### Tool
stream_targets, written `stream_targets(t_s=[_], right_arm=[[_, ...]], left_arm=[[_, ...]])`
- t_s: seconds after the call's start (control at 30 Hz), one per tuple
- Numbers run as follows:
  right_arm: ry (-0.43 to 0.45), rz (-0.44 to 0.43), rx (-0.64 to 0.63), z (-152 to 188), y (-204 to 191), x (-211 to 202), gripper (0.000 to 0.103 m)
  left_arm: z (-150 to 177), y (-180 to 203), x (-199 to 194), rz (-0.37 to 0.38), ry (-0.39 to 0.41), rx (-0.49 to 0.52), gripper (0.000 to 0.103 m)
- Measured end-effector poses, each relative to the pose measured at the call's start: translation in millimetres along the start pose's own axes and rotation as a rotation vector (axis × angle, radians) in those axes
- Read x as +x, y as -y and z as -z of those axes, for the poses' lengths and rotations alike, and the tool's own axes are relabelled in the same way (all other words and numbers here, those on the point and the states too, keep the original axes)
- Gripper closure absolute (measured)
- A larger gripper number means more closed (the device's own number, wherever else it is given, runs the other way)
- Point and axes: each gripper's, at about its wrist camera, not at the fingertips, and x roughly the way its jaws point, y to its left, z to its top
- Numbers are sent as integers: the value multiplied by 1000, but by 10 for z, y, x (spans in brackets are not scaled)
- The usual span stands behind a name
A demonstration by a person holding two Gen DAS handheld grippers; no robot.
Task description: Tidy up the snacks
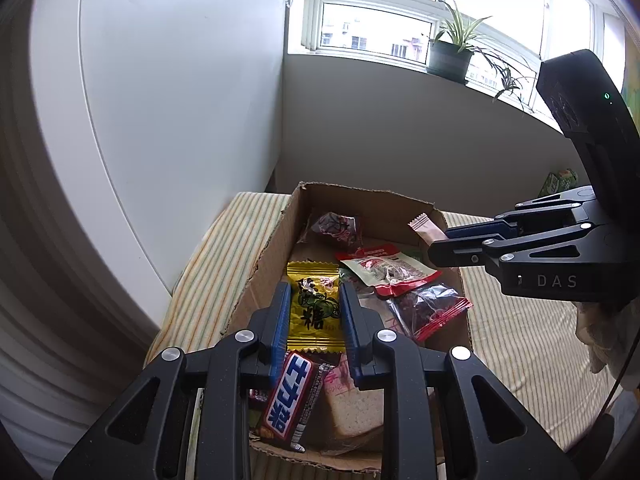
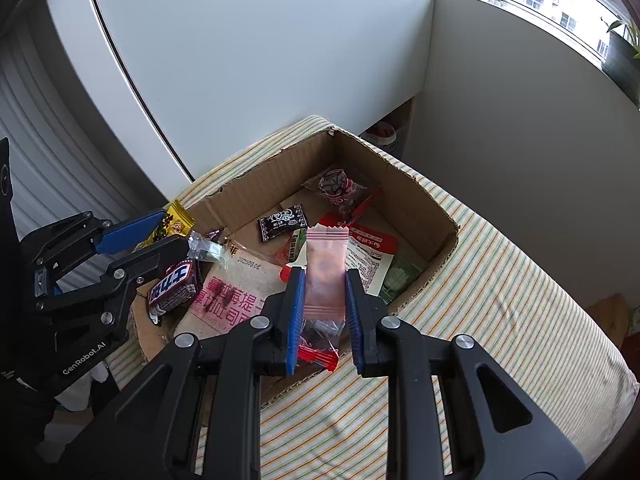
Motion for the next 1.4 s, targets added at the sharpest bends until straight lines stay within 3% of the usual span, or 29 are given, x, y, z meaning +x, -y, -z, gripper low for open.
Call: stream_targets(t_s=[0.37,0.43,0.5,0.67,0.77,0.9,1.1,1.2,1.3,1.4], right_arm=[[15,-3,2,25,16,-55,80],[21,-11,7,34,35,-77,58],[44,1,14,48,50,-128,50],[67,3,22,101,63,-248,49],[92,14,22,162,53,-338,36],[129,32,15,291,7,-465,33],[194,57,35,579,-63,-639,25],[225,70,45,727,-107,-729,22],[248,95,55,851,-146,-801,14],[277,123,63,1002,-200,-886,14]], left_arm=[[5,5,-19,-16,-8,-4,78],[-1,10,-24,-23,-8,-7,62],[6,11,-46,-26,-1,-11,62],[20,44,-103,-25,2,-6,62],[26,57,-156,-28,9,-12,58],[48,91,-254,-34,25,-13,57],[128,159,-436,-46,51,-23,48],[198,173,-528,-54,64,-37,37],[267,169,-607,-74,74,-62,35],[351,185,-695,-93,85,-72,31]])
